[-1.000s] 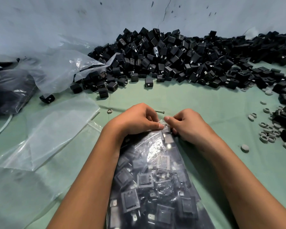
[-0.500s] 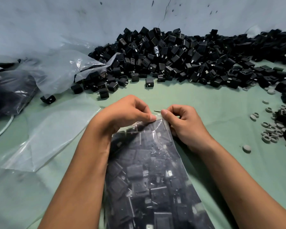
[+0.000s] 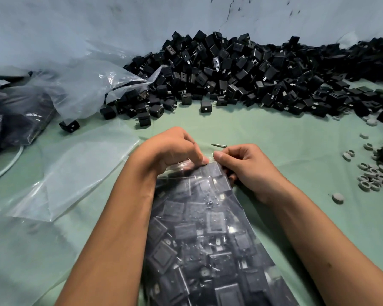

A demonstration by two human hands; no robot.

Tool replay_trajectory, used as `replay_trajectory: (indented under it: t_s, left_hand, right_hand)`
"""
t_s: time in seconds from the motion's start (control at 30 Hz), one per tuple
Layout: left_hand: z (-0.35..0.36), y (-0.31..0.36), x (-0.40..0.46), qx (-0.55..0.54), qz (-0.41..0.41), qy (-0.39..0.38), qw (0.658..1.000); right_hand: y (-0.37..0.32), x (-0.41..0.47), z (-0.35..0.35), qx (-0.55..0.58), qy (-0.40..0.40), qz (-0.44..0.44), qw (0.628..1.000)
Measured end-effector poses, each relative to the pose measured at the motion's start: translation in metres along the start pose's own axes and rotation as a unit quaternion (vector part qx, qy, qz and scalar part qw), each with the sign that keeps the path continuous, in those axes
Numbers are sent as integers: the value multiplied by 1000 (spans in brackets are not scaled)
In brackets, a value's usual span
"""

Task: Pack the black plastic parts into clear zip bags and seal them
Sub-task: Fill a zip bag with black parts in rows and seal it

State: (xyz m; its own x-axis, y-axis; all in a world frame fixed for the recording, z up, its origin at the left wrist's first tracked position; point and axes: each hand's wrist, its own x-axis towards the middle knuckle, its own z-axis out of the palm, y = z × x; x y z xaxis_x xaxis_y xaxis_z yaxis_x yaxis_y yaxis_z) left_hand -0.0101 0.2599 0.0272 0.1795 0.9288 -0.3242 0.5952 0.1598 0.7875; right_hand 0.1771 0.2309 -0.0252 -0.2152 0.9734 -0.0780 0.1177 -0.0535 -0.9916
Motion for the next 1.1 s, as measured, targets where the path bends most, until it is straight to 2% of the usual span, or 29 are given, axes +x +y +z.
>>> replay_trajectory:
  t_s: [0.2,0.5,0.7,0.87,1.03,1.1]
  left_hand:
    - [-5,-3,-2,40,13,-28,999]
    - [-2,-10,1,24,74,-79,994]
    - [0,-10,0,100,118,-105,982]
    - [0,-9,3,151,137,-106,973]
    - [1,-13,9,96,133,-57,985]
    - [-4,-18,9,107,121,-58,985]
  right_hand:
    - [2,-1,5,38,-7,-22,999]
    - [4,0,5,27,-7,-27,999]
    - [4,2,-3,28,-32,-7,999]
    - [6,3,4,1,10,-22,1000]
    - [8,5,0,-8,95,-25,995]
    - [10,7,-3,-36,131,-36,990]
